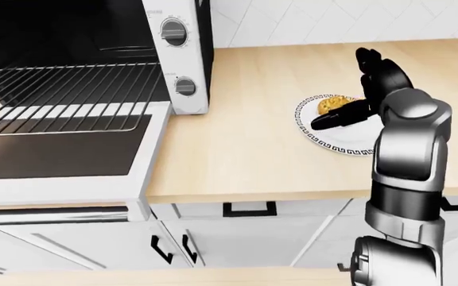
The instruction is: Place the scone on the rack of the toaster oven.
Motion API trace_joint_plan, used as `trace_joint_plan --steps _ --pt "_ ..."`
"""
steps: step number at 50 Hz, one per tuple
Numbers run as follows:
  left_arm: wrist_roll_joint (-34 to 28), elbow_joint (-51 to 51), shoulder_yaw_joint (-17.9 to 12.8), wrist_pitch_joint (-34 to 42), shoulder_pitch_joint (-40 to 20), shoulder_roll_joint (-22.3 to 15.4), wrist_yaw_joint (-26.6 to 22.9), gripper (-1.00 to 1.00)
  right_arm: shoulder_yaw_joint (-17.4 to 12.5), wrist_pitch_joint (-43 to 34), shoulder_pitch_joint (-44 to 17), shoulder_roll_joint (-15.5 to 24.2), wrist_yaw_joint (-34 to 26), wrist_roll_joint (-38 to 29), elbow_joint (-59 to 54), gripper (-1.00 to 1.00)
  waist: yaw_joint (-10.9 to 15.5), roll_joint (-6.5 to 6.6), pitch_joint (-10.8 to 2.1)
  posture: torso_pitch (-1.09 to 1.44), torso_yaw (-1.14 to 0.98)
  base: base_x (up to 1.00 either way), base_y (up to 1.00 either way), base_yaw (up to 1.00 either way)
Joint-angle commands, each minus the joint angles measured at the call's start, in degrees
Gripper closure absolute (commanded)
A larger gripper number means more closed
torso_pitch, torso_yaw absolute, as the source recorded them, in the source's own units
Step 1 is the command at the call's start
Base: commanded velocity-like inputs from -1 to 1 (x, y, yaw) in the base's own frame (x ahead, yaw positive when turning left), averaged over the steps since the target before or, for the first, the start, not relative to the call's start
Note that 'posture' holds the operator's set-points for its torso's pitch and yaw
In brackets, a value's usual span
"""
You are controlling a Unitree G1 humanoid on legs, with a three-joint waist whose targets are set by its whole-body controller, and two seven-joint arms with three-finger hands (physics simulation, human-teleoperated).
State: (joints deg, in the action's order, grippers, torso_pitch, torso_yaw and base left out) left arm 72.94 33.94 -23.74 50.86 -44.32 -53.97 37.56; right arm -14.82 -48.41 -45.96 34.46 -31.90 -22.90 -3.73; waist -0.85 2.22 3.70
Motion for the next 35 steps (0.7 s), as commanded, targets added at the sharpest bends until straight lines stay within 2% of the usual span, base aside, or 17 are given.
trace_joint_plan --steps 1,4,12,17,23,35 --pt "-0.3 0.3 -1.2 -1.6 -1.1 -0.9 0.1 -1.0 -3.3 1.0 -2.5 -0.3 2.2 3.1 0.4 -1.0 0.0 -0.11 -1.43 0.0 0.0 0.0 0.0 0.0" --pt "-0.5 0.6 -1.4 -1.7 -0.4 -0.7 0.0 -1.0 -3.3 2.2 -2.6 0.6 4.8 6.2 -2.3 -1.0 0.0 -0.15 -1.37 0.0 0.0 0.0 0.0 0.0" --pt "-0.9 1.0 -1.7 -1.9 0.4 -0.4 -0.3 -1.0 -1.1 4.2 -4.8 1.5 8.4 10.7 -8.3 -1.0 -0.1 -0.07 -1.36 0.0 0.0 0.0 0.0 0.0" --pt "-1.0 1.1 -1.4 -1.8 0.4 -0.1 -0.2 -1.0 0.5 6.1 -6.5 1.6 9.4 10.7 -12.1 -1.0 -0.1 -0.07 -1.31 0.0 0.0 0.0 0.0 0.0" --pt "-1.1 0.6 -1.0 -1.6 -0.4 -0.1 -0.3 -1.0 0.3 8.9 -7.4 2.6 10.1 10.5 -17.5 -1.0 0.1 -0.1 -1.34 0.0 0.0 0.0 0.0 0.0" --pt "-1.6 0.9 -1.2 -1.4 -0.2 0.4 -0.6 -1.0 3.2 14.5 -15.2 3.4 11.3 7.8 -31.0 -1.0 -0.1 0.22 -1.45 0.0 0.0 0.0 0.0 0.0"
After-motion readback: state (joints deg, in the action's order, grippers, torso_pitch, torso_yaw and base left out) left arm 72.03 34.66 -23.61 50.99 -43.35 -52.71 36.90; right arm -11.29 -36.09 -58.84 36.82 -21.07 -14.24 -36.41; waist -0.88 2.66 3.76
